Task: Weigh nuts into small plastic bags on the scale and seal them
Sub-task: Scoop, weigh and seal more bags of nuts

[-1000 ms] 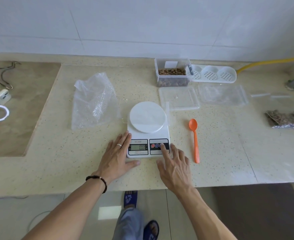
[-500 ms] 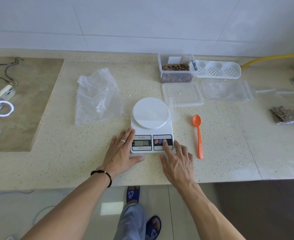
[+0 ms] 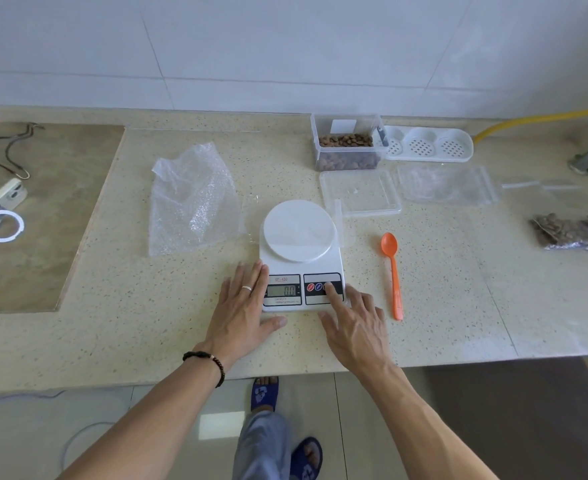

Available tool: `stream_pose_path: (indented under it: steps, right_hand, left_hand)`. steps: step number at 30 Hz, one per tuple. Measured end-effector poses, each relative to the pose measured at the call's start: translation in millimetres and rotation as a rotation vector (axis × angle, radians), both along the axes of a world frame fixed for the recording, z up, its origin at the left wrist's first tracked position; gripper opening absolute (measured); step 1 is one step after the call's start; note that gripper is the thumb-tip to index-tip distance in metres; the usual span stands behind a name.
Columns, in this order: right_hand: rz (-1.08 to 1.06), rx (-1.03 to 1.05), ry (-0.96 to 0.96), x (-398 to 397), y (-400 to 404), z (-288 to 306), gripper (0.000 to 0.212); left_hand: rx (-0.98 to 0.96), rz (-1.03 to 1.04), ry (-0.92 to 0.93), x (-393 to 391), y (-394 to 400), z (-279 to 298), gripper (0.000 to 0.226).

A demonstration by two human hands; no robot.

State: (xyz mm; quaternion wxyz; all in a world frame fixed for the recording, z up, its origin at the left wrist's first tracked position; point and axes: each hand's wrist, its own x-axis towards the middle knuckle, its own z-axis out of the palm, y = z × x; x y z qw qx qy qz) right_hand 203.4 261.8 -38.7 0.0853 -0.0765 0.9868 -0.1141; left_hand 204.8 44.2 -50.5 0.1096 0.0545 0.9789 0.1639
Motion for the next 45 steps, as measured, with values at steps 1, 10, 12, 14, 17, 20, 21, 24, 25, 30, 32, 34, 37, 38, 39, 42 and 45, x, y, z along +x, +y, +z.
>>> stream_pose_path:
  steps: [1,10,12,14,17,20,21,24,25,30,32,34,37,38,39,42,45]
  right_hand:
    - [-0.015,-0.037,0.004,-2.3,1.6,3.2,0.054]
    - [-0.624,-0.334,0.019,-51.1,59.2,25.9,0.04]
    - [-0.71,-0.403,-0.083,-59.1,68.7,28.5,0.047]
    - [-0.759,-0.492,-0.171,-65.2,72.1,27.9,0.046]
    - [-0.8,-0.544,-0.236,-74.4,72.9,24.6,0.032]
    - [-0.848,-0.702,-0.261,-82.3,73.9,23.8,0.012]
    - [-0.875,-0.785,-0.248,-84.6,74.2,25.5,0.007]
    - [-0.902,-0.973,-0.196,-97.8,71.7,35.9,0.004]
    - [-0.891,-0.998,-0.194,-104.9,69.2,39.1,0.005]
    - [-0.772,-0.959,-0.219,-147.6,43.2,48.6,0.014]
    - [-0.739,-0.939,-0.302,-160.7,30.9,47.9,0.02]
    - [-0.697,-0.907,-0.384,-169.7,20.6,47.9,0.017]
    - [-0.658,-0.97,-0.395,-178.8,15.1,58.5,0.009]
    - [-0.642,-0.997,-0.384,-181.6,15.7,64.7,0.01]
    - [-0.625,-1.022,-0.373,-184.5,17.1,71.5,0.011]
    - [-0.575,-1.026,-0.328,-194.6,24.1,92.6,0.012]
    - [-0.498,-0.997,-0.332,-203.1,31.2,111.1,0.011]
  left_hand:
    - [-0.007,-0.012,0.021,1.9,1.5,2.2,0.098]
    - [0.004,-0.184,0.226,-67.3,24.0,38.9,0.076]
    - [-0.008,-0.235,0.222,-87.1,33.8,43.1,0.077]
    - [-0.004,-0.275,0.212,-105.1,43.2,45.7,0.08]
    - [0.005,-0.323,0.207,-132.2,55.4,49.7,0.083]
    - [0.014,-0.336,0.184,-157.2,61.0,50.5,0.082]
    - [0.027,-0.33,0.173,-165.2,60.9,50.3,0.079]
    - [0.051,-0.292,0.15,-188.1,56.7,50.9,0.071]
    - [0.053,-0.276,0.134,-195.1,54.5,51.1,0.068]
    - [0.049,-0.228,0.085,-222.0,40.8,49.1,0.052]
    - [0.066,-0.22,0.073,-228.0,35.7,47.1,0.045]
    - [0.092,-0.211,0.03,-232.0,32.7,45.3,0.04]
    - [0.136,-0.216,-0.056,-241.2,32.1,49.8,0.029]
    - [0.185,-0.227,-0.076,-246.0,32.2,53.7,0.025]
    - [0.263,-0.233,-0.095,-250.3,32.4,59.8,0.022]
    - [0.525,-0.205,-0.217,-263.4,31.6,84.8,0.026]
    - [0.648,-0.21,-0.323,-273.9,31.5,105.0,0.024]
